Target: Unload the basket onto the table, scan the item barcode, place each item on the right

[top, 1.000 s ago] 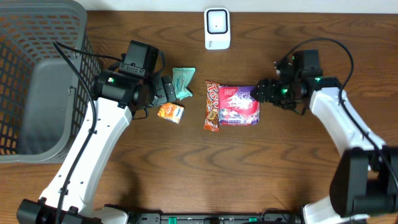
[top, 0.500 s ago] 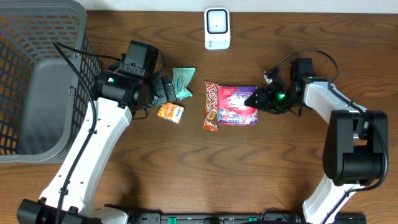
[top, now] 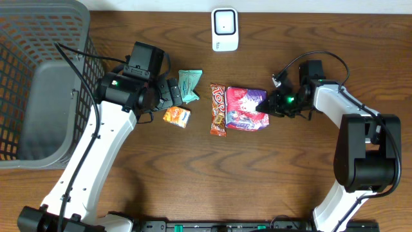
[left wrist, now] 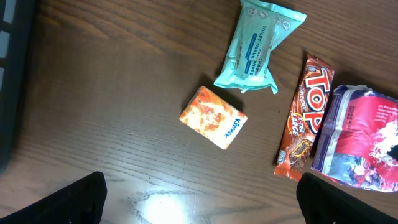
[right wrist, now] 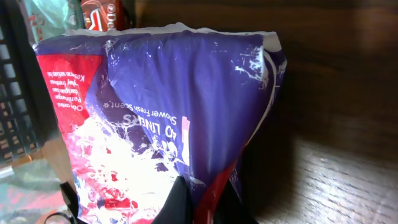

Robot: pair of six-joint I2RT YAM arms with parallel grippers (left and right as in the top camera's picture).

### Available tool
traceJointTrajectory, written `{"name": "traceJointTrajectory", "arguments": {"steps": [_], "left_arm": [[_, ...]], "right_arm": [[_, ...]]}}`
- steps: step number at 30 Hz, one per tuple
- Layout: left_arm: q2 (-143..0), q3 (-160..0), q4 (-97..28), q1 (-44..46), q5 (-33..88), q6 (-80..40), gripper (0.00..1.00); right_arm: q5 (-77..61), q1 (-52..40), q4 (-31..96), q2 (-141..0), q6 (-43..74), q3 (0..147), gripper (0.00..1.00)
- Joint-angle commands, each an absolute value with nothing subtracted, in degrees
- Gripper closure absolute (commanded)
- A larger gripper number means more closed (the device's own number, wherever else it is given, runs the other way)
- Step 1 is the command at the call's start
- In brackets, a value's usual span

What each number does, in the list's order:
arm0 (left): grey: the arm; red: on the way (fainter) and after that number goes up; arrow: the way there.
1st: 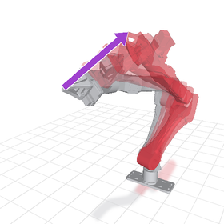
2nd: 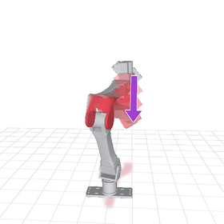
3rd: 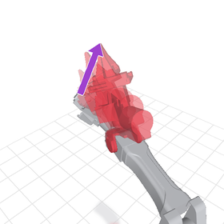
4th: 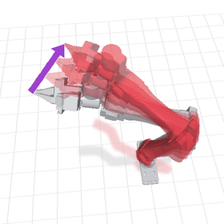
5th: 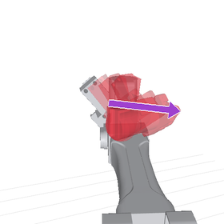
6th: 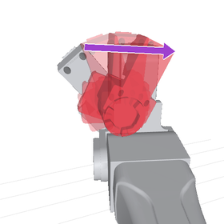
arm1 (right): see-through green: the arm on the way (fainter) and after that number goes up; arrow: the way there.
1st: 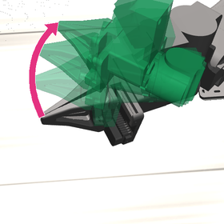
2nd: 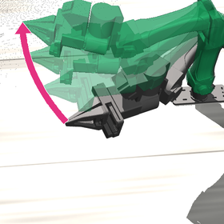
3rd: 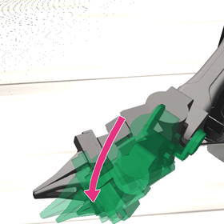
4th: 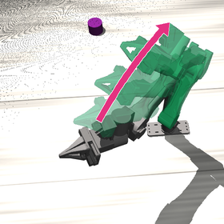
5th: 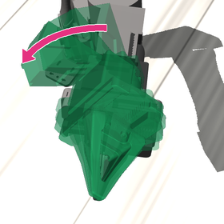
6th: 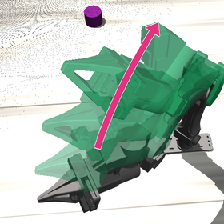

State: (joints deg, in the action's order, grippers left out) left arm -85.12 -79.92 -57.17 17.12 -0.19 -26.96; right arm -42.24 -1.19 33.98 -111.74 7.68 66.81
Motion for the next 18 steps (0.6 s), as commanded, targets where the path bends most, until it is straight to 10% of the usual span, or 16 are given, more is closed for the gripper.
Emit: {"name": "traceJointTrajectory", "arguments": {"steps": [1,18], "left_arm": [[-85.36,-80.44,-57.41,16.95,-0.69,-26.39,0.02],[-85.34,-80.44,-57.41,16.95,-0.69,-26.39,0.02]], "right_arm": [[-38.22,-1.45,35.31,-106.96,9.82,69.14,0.99],[25.65,-4.67,53.93,-80.14,23.68,71.61,0.99]]}}
